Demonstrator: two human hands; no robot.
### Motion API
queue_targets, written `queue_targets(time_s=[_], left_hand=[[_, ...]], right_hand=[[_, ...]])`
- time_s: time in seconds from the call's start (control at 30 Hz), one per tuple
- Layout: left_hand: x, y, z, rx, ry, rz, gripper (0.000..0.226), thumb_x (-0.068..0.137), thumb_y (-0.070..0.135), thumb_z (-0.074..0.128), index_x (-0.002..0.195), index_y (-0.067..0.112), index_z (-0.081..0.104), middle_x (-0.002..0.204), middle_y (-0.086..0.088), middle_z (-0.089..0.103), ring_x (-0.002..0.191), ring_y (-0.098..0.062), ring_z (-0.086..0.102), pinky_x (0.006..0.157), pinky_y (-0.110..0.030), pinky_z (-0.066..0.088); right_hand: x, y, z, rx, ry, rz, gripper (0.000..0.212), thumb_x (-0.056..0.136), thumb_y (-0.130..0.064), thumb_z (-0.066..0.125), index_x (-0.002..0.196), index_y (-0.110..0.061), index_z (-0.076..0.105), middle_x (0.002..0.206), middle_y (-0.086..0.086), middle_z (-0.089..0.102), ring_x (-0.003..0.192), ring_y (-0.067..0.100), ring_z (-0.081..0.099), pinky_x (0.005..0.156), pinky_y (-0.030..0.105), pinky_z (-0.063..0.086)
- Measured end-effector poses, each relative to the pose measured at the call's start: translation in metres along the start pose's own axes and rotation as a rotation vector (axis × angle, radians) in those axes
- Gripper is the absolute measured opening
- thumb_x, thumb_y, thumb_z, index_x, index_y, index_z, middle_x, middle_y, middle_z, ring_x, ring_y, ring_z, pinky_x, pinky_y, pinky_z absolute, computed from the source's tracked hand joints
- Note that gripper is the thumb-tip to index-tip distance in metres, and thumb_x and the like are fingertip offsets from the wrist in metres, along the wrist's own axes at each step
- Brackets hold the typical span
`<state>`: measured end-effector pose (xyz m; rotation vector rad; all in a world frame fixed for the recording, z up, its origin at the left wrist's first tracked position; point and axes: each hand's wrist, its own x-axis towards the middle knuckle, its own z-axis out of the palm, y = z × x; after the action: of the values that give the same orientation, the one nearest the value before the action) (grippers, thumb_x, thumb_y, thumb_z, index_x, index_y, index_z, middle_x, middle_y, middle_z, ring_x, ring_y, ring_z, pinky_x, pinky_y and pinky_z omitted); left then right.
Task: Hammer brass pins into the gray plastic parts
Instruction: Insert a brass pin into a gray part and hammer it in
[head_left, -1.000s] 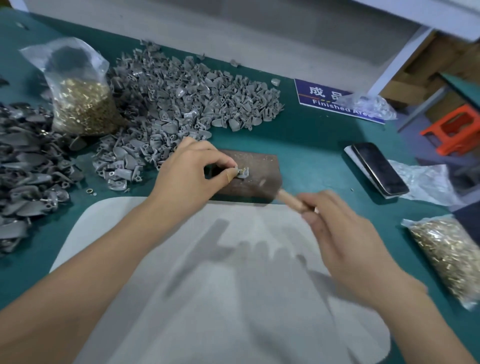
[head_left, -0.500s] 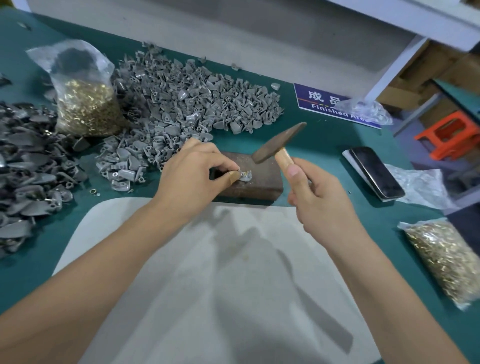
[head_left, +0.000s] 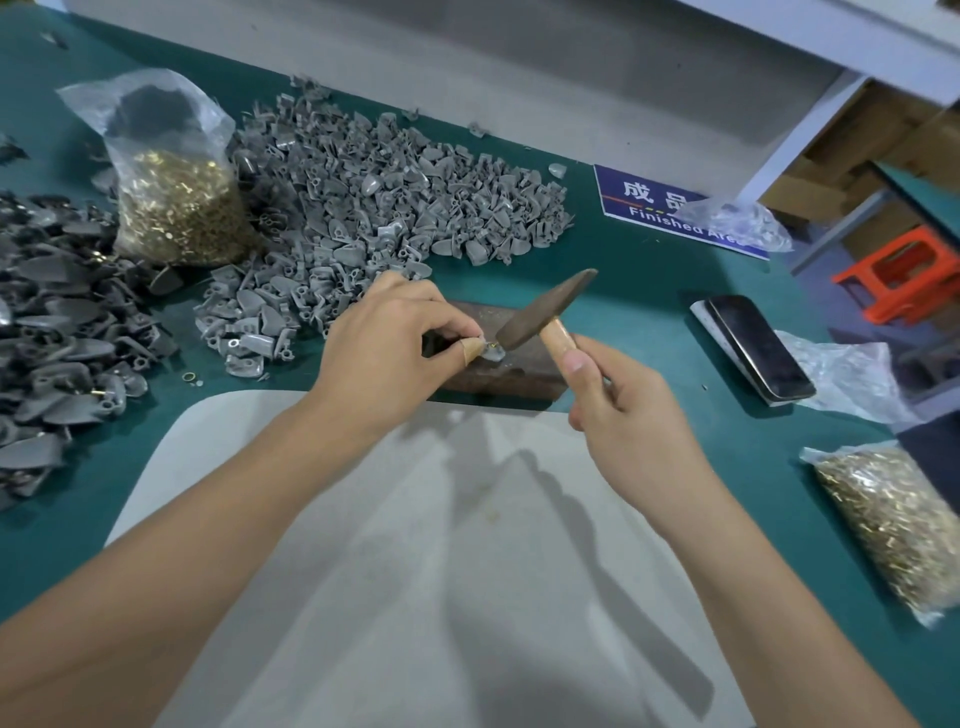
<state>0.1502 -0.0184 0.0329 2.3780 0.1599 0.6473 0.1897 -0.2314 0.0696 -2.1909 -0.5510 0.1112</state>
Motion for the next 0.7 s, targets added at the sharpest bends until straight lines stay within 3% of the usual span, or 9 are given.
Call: queue_targets(time_s=[0.07, 0.13, 0.23, 0.37, 0.47, 0.57, 0.63, 0.7], left_hand=[[0.0002, 0.0000, 0.0000, 0.004, -0.004, 0.001, 0.003, 0.087, 0.043, 0.076, 0.089, 0.041, 0.077, 0.084, 0.016, 0.062, 0.090, -0.009, 0.046, 0.065, -0.026, 0.039], [0.0006, 0.0001, 0.0001, 0.009, -0.001, 0.006, 0.004, 0.087, 0.043, 0.077, 0.090, 0.040, 0.077, 0.084, 0.015, 0.062, 0.090, -0.009, 0.046, 0.065, -0.022, 0.038], [0.0006, 0.0000, -0.0004, 0.009, 0.008, 0.010, 0.003, 0.087, 0.042, 0.077, 0.088, 0.039, 0.077, 0.083, 0.015, 0.062, 0.091, -0.010, 0.047, 0.065, -0.024, 0.038], [0.0006, -0.0010, -0.0001, 0.012, 0.002, 0.013, 0.005, 0.086, 0.043, 0.077, 0.089, 0.038, 0.078, 0.084, 0.015, 0.062, 0.090, -0.009, 0.046, 0.064, -0.022, 0.038], [0.0006, -0.0011, 0.0002, 0.012, 0.012, 0.010, 0.005, 0.086, 0.042, 0.077, 0.088, 0.038, 0.078, 0.083, 0.015, 0.062, 0.091, -0.009, 0.046, 0.063, -0.024, 0.038], [0.0010, -0.0014, 0.0006, 0.011, 0.015, 0.015, 0.005, 0.086, 0.043, 0.077, 0.086, 0.038, 0.077, 0.083, 0.015, 0.062, 0.091, -0.008, 0.047, 0.062, -0.025, 0.037], [0.0012, -0.0020, 0.0009, 0.012, 0.013, 0.019, 0.005, 0.086, 0.044, 0.077, 0.086, 0.039, 0.077, 0.083, 0.016, 0.062, 0.091, -0.008, 0.046, 0.062, -0.024, 0.037], [0.0009, -0.0022, 0.0009, 0.013, 0.014, 0.017, 0.005, 0.087, 0.044, 0.076, 0.087, 0.039, 0.077, 0.083, 0.017, 0.062, 0.091, -0.008, 0.046, 0.062, -0.026, 0.037]], right_hand=[[0.0002, -0.0008, -0.0023, 0.024, 0.067, -0.032, 0.026, 0.111, -0.030, 0.040, 0.103, -0.032, 0.065, 0.062, -0.021, 0.048, 0.060, 0.005, 0.043, 0.057, 0.016, 0.033], [-0.0006, -0.0009, -0.0004, 0.042, 0.109, -0.035, 0.026, 0.111, -0.030, 0.040, 0.108, -0.031, 0.066, 0.064, -0.019, 0.047, 0.062, 0.006, 0.041, 0.059, 0.024, 0.035], [-0.0013, 0.0003, 0.0014, -0.037, -0.008, -0.021, 0.025, 0.110, -0.037, 0.040, 0.108, -0.035, 0.065, 0.063, -0.014, 0.043, 0.062, 0.009, 0.037, 0.057, 0.025, 0.034], [0.0013, -0.0005, -0.0022, 0.004, 0.080, -0.041, 0.026, 0.111, -0.033, 0.040, 0.106, -0.031, 0.065, 0.062, -0.015, 0.042, 0.061, 0.009, 0.036, 0.058, 0.024, 0.032], [0.0000, -0.0014, 0.0011, -0.024, 0.008, -0.024, 0.026, 0.110, -0.035, 0.040, 0.099, -0.038, 0.064, 0.060, -0.015, 0.043, 0.060, 0.008, 0.037, 0.058, 0.026, 0.033], [0.0005, -0.0027, -0.0018, -0.005, 0.081, -0.057, 0.027, 0.109, -0.036, 0.040, 0.110, -0.031, 0.067, 0.060, -0.018, 0.045, 0.059, 0.006, 0.038, 0.056, 0.019, 0.033], [0.0005, -0.0033, -0.0002, 0.013, 0.130, -0.052, 0.027, 0.110, -0.033, 0.039, 0.109, -0.024, 0.065, 0.063, -0.014, 0.042, 0.061, 0.010, 0.037, 0.058, 0.028, 0.034], [0.0001, -0.0034, 0.0017, -0.052, 0.035, -0.032, 0.028, 0.110, -0.034, 0.039, 0.103, -0.023, 0.064, 0.063, -0.012, 0.041, 0.062, 0.012, 0.037, 0.058, 0.031, 0.033]])
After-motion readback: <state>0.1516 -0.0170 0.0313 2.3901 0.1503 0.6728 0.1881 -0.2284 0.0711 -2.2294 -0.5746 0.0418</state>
